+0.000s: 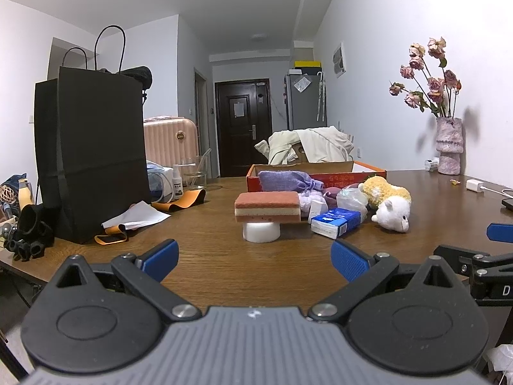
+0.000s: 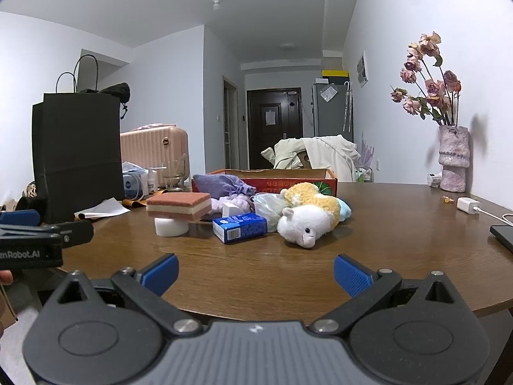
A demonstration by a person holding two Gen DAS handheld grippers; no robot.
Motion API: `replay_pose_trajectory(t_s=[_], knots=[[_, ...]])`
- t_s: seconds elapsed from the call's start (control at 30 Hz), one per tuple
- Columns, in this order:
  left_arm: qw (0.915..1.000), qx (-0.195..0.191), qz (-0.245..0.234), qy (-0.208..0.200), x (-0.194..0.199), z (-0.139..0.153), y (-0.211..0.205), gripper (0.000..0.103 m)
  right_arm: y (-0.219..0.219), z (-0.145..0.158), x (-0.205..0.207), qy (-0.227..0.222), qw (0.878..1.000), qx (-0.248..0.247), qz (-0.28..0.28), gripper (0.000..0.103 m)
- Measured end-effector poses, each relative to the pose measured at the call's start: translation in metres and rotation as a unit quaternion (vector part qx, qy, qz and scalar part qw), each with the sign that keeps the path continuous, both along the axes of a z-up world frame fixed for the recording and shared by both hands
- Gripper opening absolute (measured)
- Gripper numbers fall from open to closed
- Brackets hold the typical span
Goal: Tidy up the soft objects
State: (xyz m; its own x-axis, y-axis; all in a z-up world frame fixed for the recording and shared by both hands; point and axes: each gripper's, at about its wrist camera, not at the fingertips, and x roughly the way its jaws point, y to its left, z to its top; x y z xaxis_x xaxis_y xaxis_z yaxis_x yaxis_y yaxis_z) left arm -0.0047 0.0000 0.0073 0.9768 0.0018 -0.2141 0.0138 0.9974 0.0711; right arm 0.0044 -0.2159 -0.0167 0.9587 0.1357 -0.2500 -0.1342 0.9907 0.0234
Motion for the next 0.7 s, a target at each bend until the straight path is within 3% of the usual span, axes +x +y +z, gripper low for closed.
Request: replay_pose_trajectory(t_s=[0.7], knots=[[1.0000, 0.000, 0.001, -0.002, -0.0009, 0.0007, -0.0018, 0.103, 0.0001, -0.0011, -0.0017, -0.002, 1.000, -0.004, -0.003, 0.103]])
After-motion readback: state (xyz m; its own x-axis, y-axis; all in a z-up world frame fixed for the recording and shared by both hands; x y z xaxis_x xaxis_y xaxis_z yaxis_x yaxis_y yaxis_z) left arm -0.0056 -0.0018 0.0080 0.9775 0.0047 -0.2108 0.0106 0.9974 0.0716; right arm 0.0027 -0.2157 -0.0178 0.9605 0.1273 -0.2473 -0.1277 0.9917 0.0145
